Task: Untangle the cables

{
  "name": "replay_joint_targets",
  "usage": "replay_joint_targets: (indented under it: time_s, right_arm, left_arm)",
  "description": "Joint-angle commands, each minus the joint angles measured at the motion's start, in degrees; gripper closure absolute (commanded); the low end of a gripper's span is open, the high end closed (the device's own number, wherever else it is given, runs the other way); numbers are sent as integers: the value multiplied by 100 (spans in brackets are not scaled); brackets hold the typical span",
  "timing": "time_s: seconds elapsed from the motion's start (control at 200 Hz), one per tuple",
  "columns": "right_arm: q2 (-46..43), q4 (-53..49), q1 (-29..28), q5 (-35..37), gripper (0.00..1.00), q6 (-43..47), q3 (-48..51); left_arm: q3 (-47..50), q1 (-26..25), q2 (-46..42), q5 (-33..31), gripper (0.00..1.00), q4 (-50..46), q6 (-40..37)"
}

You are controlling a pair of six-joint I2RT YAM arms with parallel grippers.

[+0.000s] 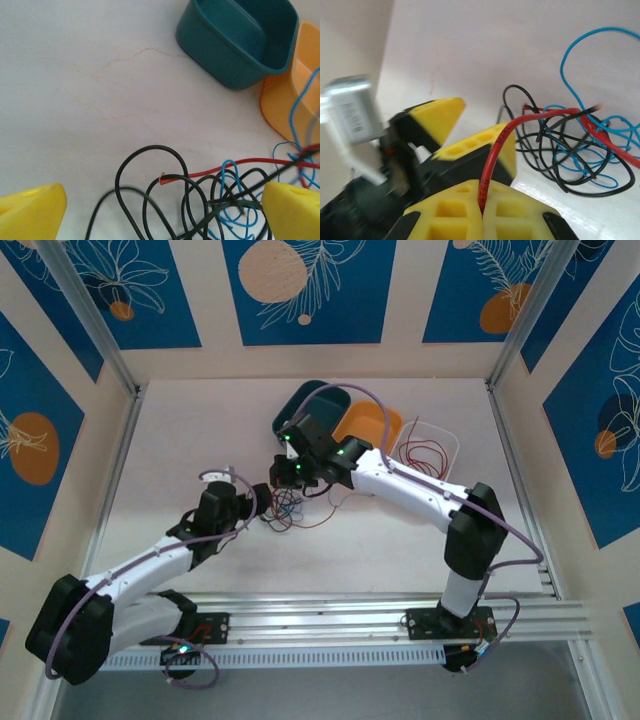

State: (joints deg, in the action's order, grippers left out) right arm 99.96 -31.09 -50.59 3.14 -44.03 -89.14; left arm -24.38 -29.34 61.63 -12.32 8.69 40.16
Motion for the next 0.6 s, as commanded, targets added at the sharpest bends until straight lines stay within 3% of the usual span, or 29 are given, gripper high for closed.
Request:
replay_joint_targets:
  time_s: [0.0, 0.345, 0.595]
  right_arm:
    - [-295, 104, -6, -136, 100, 286, -116]
    - [-587, 616, 103, -1649, 100, 686, -287]
    - [-944, 752, 239, -2038, 100, 1026, -341]
  left_arm:
    - [109, 167, -89, 289, 0, 274, 178]
    - [127, 384, 72, 822, 0, 581, 264]
    - [142, 597, 27, 1130, 0, 602, 49]
